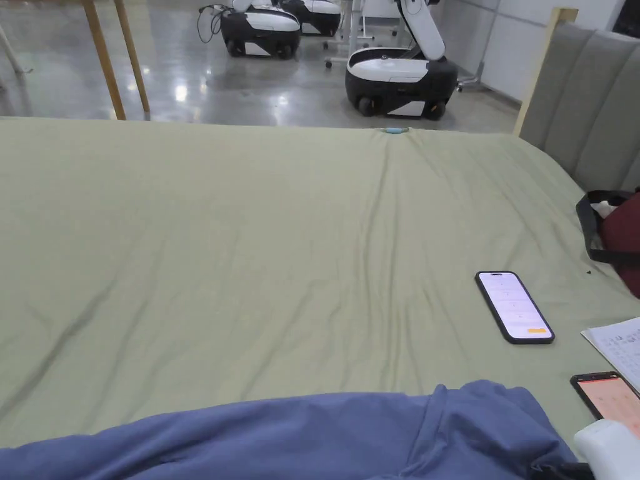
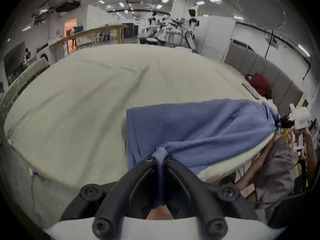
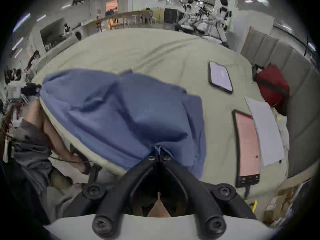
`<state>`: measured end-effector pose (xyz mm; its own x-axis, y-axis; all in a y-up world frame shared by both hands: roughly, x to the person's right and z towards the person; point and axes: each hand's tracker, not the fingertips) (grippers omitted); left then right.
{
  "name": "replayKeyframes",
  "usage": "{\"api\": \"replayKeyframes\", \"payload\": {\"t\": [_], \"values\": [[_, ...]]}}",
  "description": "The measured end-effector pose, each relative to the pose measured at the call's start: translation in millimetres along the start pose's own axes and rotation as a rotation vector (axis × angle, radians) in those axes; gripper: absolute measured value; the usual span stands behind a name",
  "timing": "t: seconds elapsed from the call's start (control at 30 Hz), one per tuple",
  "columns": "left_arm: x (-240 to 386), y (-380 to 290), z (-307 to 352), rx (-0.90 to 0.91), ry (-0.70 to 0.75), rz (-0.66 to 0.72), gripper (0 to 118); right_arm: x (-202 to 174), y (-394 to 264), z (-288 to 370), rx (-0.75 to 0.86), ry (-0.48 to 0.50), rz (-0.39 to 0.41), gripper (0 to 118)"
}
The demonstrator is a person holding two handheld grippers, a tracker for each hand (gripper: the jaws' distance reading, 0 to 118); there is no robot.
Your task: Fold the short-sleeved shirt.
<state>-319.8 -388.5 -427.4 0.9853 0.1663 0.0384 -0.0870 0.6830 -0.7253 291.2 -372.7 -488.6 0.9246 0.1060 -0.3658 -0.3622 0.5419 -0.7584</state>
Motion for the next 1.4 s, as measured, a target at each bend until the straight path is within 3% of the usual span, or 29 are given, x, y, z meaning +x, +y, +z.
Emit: {"api": "replayKeyframes", "payload": {"t": [0.1,0.17,0.2,0.23,0.27,0.3,0.43,0.47,0.5,0.53,0.57,0.63,0.73,0.83,0.87,0.9,0.93,0.97,1.13,1.33,1.4], "values": [[-3.4,10.3,0.5,0.02,-0.002,0.049,5,5.8,5.8,-9.4,0.023,0.046,-0.074,3],[-3.4,11.0,3.1,0.026,0.005,0.041,11,9.5,8.5,-3.0,0.018,0.053,-0.06,7],[-3.9,12.3,5.3,0.027,0.006,0.039,24,11.5,6.8,3.8,0.038,0.06,-0.044,21],[-4.9,14.6,9.5,0.029,0.003,0.048,52,12.2,7.4,15.9,0.081,0.047,-0.035,50],[-7.1,19.6,18.9,0.02,-0.019,0.081,100,13.7,6.0,36.9,0.137,0.049,-0.044,99],[-7.1,21.2,28.4,0.011,-0.021,0.1,117,14.2,5.0,54.9,0.174,0.043,-0.059,118],[-13.5,17.7,95.4,0.156,-0.061,0.19,117,-4.7,-8.1,160.8,0.455,0.045,-0.149,115],[-16.9,15.6,104.1,0.169,-0.07,0.221,109,-9.6,-12.6,174.4,0.503,0.072,-0.162,112],[-23.0,11.9,112.9,0.194,-0.09,0.27,86,-13.5,-20.6,190.3,0.547,0.101,-0.192,101],[-29.7,9.2,117.5,0.211,-0.115,0.321,35,-17.8,-25.2,199.6,0.574,0.134,-0.221,72],[-32.9,6.1,118.5,0.212,-0.137,0.369,0,-21.7,-29.0,204.6,0.6,0.142,-0.231,6],[-46.8,0.9,105.6,0.248,-0.181,0.431,0,-42.0,-24.3,208.1,0.637,0.09,-0.227,0],[-59.1,-8.9,79.4,0.175,-0.295,0.543,0,-47.1,-25.4,206.4,0.612,0.139,-0.216,0],[-69.6,-15.3,48.4,0.162,-0.392,0.615,0,-58.2,-21.2,207.0,0.609,0.119,-0.176,0],[-73.8,-15.5,38.3,0.164,-0.421,0.632,5,-60.5,-21.5,207.1,0.609,0.122,-0.171,0],[-78.1,-15.5,29.0,0.158,-0.444,0.649,25,-62.2,-17.7,210.6,0.612,0.124,-0.167,0],[-83.4,-16.2,18.7,0.153,-0.503,0.682,65,-64.6,-17.9,211.5,0.617,0.129,-0.165,0],[-83.2,-14.5,16.0,0.156,-0.531,0.705,117,-66.7,-18.6,212.2,0.622,0.135,-0.166,0],[-74.5,2.3,-0.2,0.121,-0.539,0.663,117,-73.4,-22.2,218.3,0.623,0.128,-0.154,0],[-32.4,27.2,-49.9,-0.031,-0.759,0.619,117,-72.0,-22.7,216.4,0.605,0.13,-0.148,0],[-54.0,27.1,-76.7,-0.031,-0.747,0.59,108,-73.4,-24.2,216.7,0.599,0.134,-0.141,0]]}}
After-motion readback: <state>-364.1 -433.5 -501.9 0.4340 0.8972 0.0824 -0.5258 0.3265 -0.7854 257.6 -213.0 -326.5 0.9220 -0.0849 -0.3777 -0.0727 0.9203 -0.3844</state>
